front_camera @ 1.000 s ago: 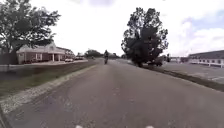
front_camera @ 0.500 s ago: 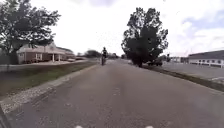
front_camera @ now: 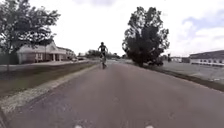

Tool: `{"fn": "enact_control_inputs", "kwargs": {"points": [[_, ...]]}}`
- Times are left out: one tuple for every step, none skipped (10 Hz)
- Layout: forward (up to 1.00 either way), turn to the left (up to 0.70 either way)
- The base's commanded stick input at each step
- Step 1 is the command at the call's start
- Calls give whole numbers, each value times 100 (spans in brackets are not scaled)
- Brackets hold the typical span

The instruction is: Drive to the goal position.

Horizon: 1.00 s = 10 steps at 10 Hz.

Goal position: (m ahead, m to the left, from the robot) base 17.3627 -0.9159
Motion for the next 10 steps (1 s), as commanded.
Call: {"fn": "enact_control_inputs", "kwargs": {"points": [[70,0],[70,0],[70,0],[70,0],[70,0],[70,0],[70,0],[70,0],[70,0],[70,0]]}}
